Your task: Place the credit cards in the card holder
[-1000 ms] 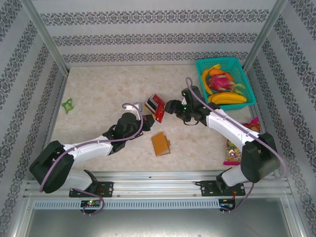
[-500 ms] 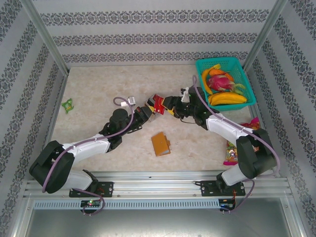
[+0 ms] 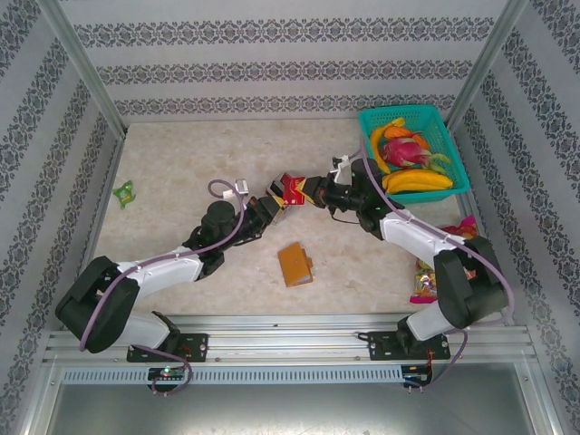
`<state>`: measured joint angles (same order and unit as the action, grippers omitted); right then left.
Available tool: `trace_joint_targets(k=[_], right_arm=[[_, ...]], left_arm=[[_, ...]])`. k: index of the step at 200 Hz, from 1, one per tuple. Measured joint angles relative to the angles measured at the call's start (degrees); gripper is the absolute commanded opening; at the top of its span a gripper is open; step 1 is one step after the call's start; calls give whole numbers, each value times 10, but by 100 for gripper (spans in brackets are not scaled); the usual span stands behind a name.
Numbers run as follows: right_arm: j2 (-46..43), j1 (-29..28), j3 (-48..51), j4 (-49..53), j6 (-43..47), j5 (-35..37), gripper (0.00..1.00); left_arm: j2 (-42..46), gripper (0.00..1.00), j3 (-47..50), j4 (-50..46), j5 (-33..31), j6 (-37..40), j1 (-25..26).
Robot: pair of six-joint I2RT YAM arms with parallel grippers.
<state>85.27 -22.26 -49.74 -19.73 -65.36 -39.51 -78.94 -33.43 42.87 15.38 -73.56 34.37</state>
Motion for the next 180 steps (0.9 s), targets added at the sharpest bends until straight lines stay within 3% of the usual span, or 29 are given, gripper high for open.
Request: trace_joint_targets(k=[25, 70, 98, 134, 180], right_arm=[[-47, 3, 0, 89, 57, 14, 2], [-110, -17, -22, 379, 236, 194, 3], [-124, -30, 10, 460, 285, 257, 4], [-155, -40, 67, 487, 291, 294, 7], [-177, -43, 83, 486, 289, 316, 8]], left_arm=[[10, 56, -4, -50, 3, 10, -3], [37, 83, -128, -404, -50, 107, 41], [-25, 84, -250, -580, -101, 147, 104], [-189, 83, -404, -752, -156, 162, 168], [-280, 78, -448, -883, -181, 159, 189]])
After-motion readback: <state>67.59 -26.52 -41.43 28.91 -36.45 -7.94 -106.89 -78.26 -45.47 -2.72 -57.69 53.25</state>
